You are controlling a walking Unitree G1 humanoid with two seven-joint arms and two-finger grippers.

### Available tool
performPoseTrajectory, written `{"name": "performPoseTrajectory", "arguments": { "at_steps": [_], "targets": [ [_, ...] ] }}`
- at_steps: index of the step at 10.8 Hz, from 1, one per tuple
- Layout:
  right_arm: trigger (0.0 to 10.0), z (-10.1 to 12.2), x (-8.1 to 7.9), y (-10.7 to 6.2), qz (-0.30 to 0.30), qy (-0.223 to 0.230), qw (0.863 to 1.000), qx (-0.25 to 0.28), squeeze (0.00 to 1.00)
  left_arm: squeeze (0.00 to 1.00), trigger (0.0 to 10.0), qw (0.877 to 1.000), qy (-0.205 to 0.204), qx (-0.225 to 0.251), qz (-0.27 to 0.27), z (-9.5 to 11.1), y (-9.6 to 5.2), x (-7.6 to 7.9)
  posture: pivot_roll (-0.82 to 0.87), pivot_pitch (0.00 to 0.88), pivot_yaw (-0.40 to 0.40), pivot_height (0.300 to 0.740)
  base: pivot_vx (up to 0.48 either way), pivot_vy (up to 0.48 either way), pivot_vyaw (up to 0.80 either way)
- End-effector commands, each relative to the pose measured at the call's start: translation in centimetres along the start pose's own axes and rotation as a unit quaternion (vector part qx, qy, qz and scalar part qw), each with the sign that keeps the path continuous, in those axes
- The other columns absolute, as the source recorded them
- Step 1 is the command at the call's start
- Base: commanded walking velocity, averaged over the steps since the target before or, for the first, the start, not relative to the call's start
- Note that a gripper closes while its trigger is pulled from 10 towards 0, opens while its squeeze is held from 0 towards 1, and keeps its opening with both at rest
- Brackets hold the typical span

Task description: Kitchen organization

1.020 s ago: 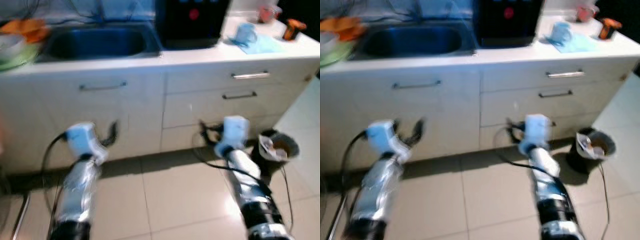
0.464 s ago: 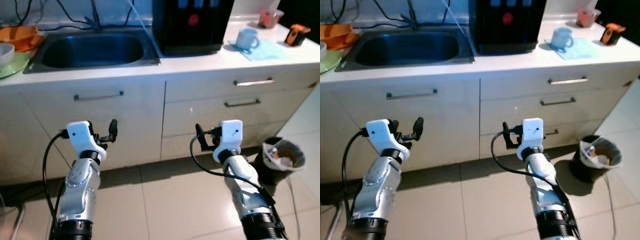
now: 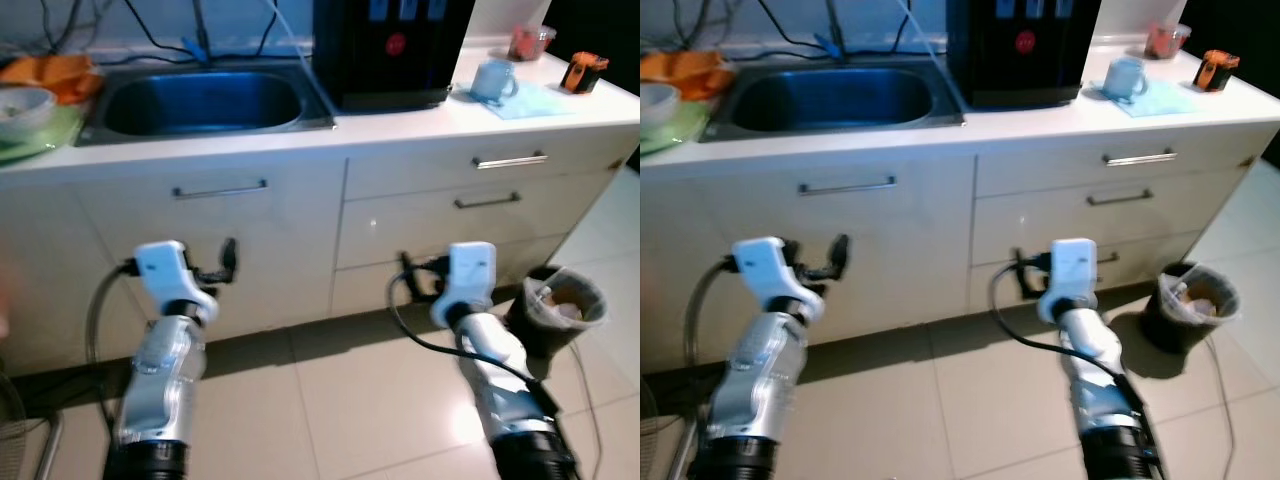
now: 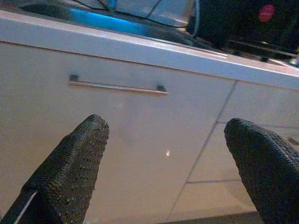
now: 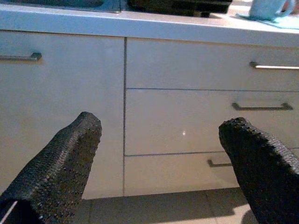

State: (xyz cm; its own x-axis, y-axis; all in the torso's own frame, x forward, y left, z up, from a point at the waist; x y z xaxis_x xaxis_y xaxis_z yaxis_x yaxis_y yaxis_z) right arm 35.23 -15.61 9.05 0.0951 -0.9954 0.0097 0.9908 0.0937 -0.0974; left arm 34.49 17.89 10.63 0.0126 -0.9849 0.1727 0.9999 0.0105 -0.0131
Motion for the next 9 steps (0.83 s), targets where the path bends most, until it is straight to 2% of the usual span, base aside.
{"name": "performPoseTrajectory", "arguments": {
  "at_steps": [1, 2, 4, 6, 7, 8, 9],
  "targets": [
    [10.0, 0.7, -0.2, 0.1, 0.001, -0.014, 1.000, 0.012, 0.00, 0.00, 10.0, 1.000, 0.002, 0.009, -0.004, 0.6, 0.2, 0.3, 0.02, 0.000, -0.007, 0.740, 0.000, 0.000, 0.00],
    [10.0, 1.2, 0.2, 0.1, -0.015, -0.045, 0.999, 0.021, 0.00, 0.00, 10.0, 1.000, 0.008, 0.011, 0.003, 0.8, 0.2, 0.1, 0.02, 0.000, -0.007, 0.740, 0.251, 0.000, 0.00],
    [10.0, 1.4, 1.0, 0.3, -0.042, -0.042, 0.998, 0.025, 0.00, 0.00, 10.0, 1.000, 0.015, 0.009, 0.020, 0.6, 0.1, -0.6, 0.02, 0.000, -0.005, 0.740, 0.345, 0.000, 0.00],
    [10.0, 1.1, 0.1, 0.4, -0.011, -0.031, 0.999, 0.004, 0.00, 0.00, 10.0, 0.999, 0.019, 0.015, 0.029, 1.0, 0.1, -1.0, 0.03, 0.000, -0.003, 0.740, 0.431, 0.000, 0.00],
    [10.0, 1.3, -0.2, 0.2, 0.000, -0.001, 1.000, 0.017, 0.00, 0.00, 10.0, 0.999, 0.018, 0.016, 0.026, 1.0, 0.1, -0.8, 0.03, 0.000, -0.004, 0.740, 0.442, 0.000, 0.00],
    [10.0, 1.7, -0.5, 0.2, 0.009, -0.002, 1.000, 0.027, 0.00, 0.00, 10.0, 0.999, 0.018, 0.014, 0.028, 0.9, 0.1, -0.9, 0.03, 0.000, -0.003, 0.740, 0.356, 0.000, 0.00],
    [10.0, 2.0, -0.8, 0.2, 0.021, -0.003, 0.999, 0.034, 0.00, 0.00, 10.0, 0.999, 0.017, 0.013, 0.029, 0.9, 0.2, -0.8, 0.03, 0.000, -0.002, 0.740, 0.000, 0.000, 0.80]
  ]
}}
Point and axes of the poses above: a point about 5 cm out from each wrist's last joint towards the gripper, its own y axis pointing out of the wrist towards the gripper, its own z axis along the axis of the wrist's last joint, x = y × z, the point moved 5 cm from there along y, pointing out of the wrist towards the gripper, and after that the axes turned 2 degrees about y, right-handed, at the moved point
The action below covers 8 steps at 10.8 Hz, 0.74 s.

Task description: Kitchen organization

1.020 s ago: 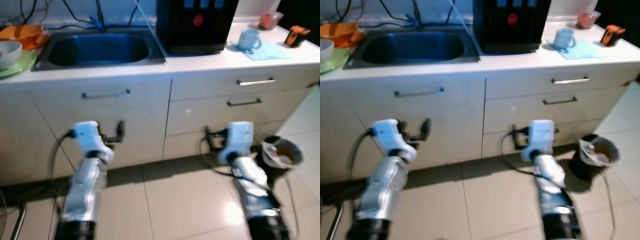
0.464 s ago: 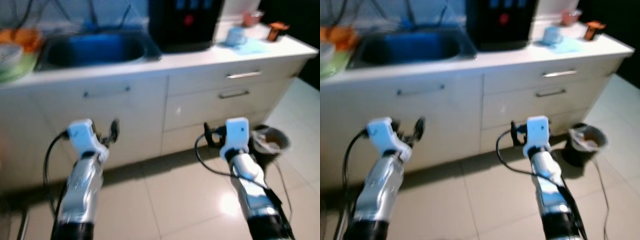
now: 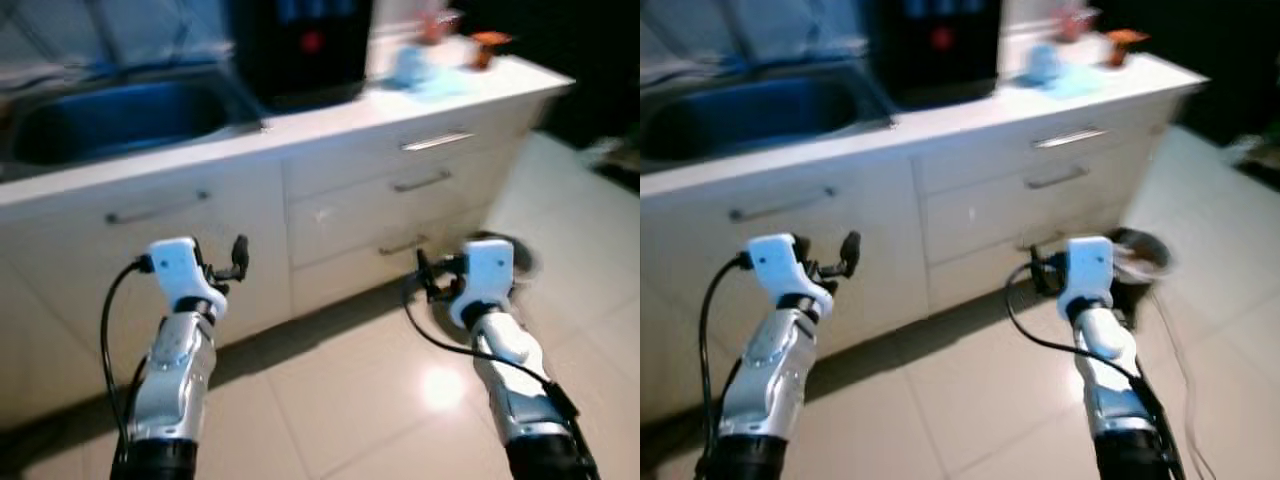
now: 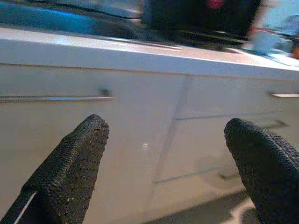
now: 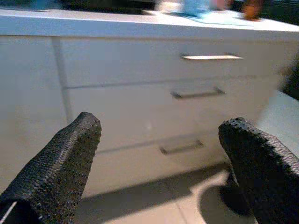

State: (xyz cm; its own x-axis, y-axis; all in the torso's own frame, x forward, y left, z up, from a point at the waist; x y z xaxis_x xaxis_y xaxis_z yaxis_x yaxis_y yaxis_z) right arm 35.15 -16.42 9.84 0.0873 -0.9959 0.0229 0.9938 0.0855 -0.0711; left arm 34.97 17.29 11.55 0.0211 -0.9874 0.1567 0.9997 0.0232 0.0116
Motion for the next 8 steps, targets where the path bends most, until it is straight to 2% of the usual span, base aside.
{"name": "performPoseTrajectory", "arguments": {
  "at_steps": [1, 7, 8],
  "targets": [
    [10.0, 1.32, -1.93, 0.41, 0.034, 0.001, 0.999, 0.022, 0.00, 0.00, 10.0, 1.000, 0.009, 0.002, 0.025, 0.13, -0.23, -1.55, 0.03, 0.000, -0.002, 0.740, 0.000, 0.000, 0.80],
    [10.0, 1.82, -2.12, 0.55, 0.046, -0.004, 0.999, 0.030, 0.00, 0.00, 10.0, 0.999, 0.022, 0.015, 0.027, 0.69, -0.02, -1.43, 0.03, 0.000, -0.012, 0.740, 0.000, 0.000, 0.80],
    [10.0, 2.05, -2.06, 0.61, 0.043, 0.006, 0.998, 0.036, 0.00, 0.00, 10.0, 0.999, 0.028, 0.023, 0.032, 1.08, 0.06, -1.63, 0.03, 0.000, -0.012, 0.740, 0.000, 0.000, 0.00]
  ]
}}
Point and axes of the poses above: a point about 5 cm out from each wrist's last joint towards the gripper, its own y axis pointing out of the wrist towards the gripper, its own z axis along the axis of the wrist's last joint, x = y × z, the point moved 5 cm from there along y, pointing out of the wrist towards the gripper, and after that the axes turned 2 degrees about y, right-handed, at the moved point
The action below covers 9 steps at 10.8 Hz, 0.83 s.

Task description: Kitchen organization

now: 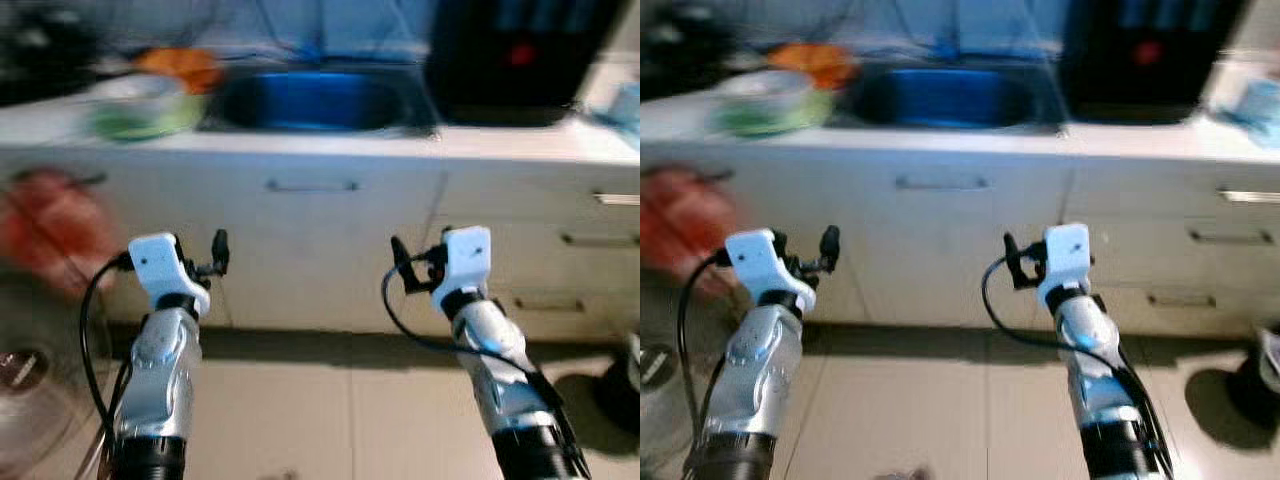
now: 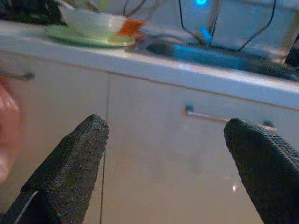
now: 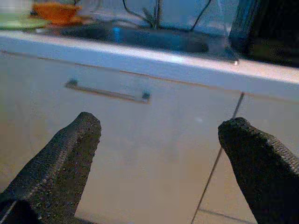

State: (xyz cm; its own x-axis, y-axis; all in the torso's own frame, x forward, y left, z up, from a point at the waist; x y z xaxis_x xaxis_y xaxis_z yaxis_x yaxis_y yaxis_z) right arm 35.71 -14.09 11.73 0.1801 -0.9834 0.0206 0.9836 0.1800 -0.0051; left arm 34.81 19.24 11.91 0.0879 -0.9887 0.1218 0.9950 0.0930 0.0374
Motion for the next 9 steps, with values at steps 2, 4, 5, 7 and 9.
{"name": "performPoseTrajectory", "arguments": {
  "at_steps": [2, 4, 5, 7, 9],
  "targets": [
    [10.0, 0.4, 0.1, 0.1, -0.001, 0.011, 1.000, 0.008, 0.00, 0.00, 10.0, 1.000, -0.007, 0.018, -0.020, 1.1, 0.4, 0.9, 0.03, 0.000, -0.013, 0.740, 0.133, 0.000, 0.00],
    [10.0, 1.2, -0.1, 0.3, 0.003, 0.008, 1.000, 0.023, 0.00, 0.00, 10.0, 0.999, -0.001, 0.035, -0.029, 2.1, 0.6, 1.3, 0.03, 0.000, -0.014, 0.740, 0.334, 0.000, 0.00],
    [10.0, 1.5, -0.2, 0.3, 0.006, 0.007, 1.000, 0.029, 0.00, 0.00, 10.0, 0.999, -0.002, 0.038, -0.029, 2.3, 0.7, 1.4, 0.03, 0.000, -0.014, 0.740, 0.345, 0.000, 0.00],
    [10.0, 2.5, -0.5, 0.5, 0.012, 0.003, 0.999, 0.044, 0.00, 0.00, 10.0, 0.998, 0.001, 0.047, -0.038, 2.8, 0.7, 1.8, 0.03, 0.000, -0.015, 0.740, 0.362, 0.000, 0.00],
    [10.0, 2.6, -0.8, 0.5, 0.019, 0.004, 0.999, 0.047, 0.00, 0.00, 10.0, 0.998, 0.000, 0.050, -0.036, 3.1, 0.8, 1.7, 0.03, 0.000, -0.014, 0.740, 0.396, 0.000, 0.00]
  ]
}}
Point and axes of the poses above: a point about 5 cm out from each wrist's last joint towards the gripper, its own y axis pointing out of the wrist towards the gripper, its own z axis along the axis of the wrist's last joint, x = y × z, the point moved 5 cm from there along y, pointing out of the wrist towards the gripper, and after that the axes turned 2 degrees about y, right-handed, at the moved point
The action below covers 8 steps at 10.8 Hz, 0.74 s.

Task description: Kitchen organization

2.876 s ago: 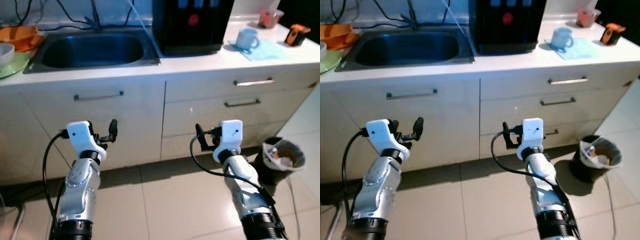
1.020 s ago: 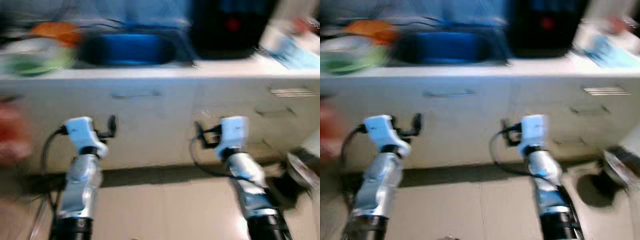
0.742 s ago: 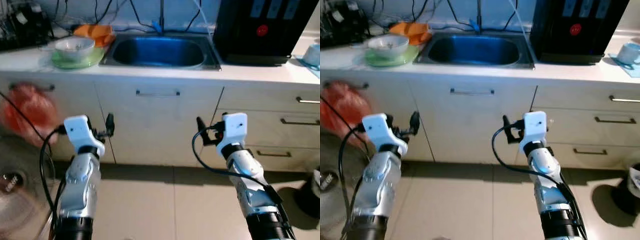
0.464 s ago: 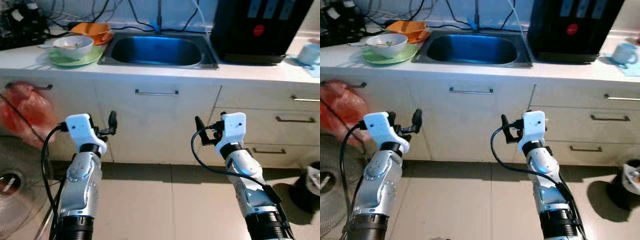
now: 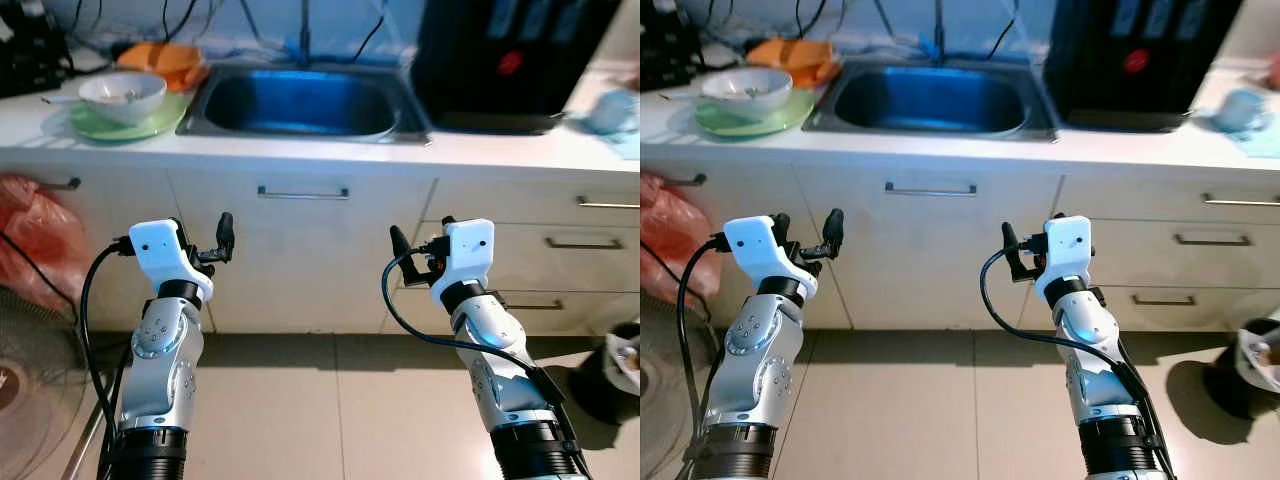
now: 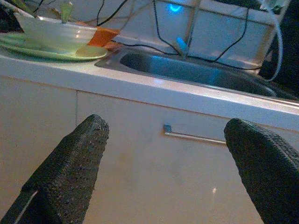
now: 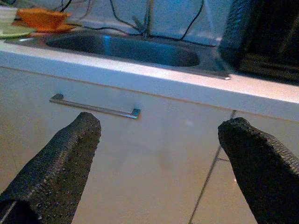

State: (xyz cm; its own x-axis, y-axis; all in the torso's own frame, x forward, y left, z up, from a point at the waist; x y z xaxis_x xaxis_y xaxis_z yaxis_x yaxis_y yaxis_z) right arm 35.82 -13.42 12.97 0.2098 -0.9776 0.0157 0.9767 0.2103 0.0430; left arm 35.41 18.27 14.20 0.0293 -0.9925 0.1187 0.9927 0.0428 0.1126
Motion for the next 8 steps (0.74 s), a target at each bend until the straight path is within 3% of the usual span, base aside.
{"name": "performPoseTrajectory", "arguments": {
  "at_steps": [1, 4, 8],
  "targets": [
    [10.0, 1.8, -0.8, 0.3, 0.020, -0.005, 0.999, 0.033, 0.00, 0.00, 10.0, 1.000, 0.000, 0.023, -0.007, 1.5, 0.5, 0.5, 0.03, 0.000, -0.013, 0.740, 0.420, 0.000, 0.00],
    [10.0, 2.9, -1.0, 0.6, 0.022, 0.000, 0.999, 0.048, 0.00, 0.00, 10.0, 0.998, -0.005, 0.056, -0.031, 3.9, 1.3, 2.1, 0.03, 0.000, -0.008, 0.740, 0.441, 0.000, 0.00],
    [10.0, 2.8, -1.2, 0.5, 0.026, 0.000, 0.999, 0.047, 0.00, 0.00, 10.0, 0.998, -0.010, 0.049, -0.023, 3.6, 1.3, 2.0, 0.03, 0.000, -0.008, 0.740, 0.449, 0.000, 0.00]
  ]
}}
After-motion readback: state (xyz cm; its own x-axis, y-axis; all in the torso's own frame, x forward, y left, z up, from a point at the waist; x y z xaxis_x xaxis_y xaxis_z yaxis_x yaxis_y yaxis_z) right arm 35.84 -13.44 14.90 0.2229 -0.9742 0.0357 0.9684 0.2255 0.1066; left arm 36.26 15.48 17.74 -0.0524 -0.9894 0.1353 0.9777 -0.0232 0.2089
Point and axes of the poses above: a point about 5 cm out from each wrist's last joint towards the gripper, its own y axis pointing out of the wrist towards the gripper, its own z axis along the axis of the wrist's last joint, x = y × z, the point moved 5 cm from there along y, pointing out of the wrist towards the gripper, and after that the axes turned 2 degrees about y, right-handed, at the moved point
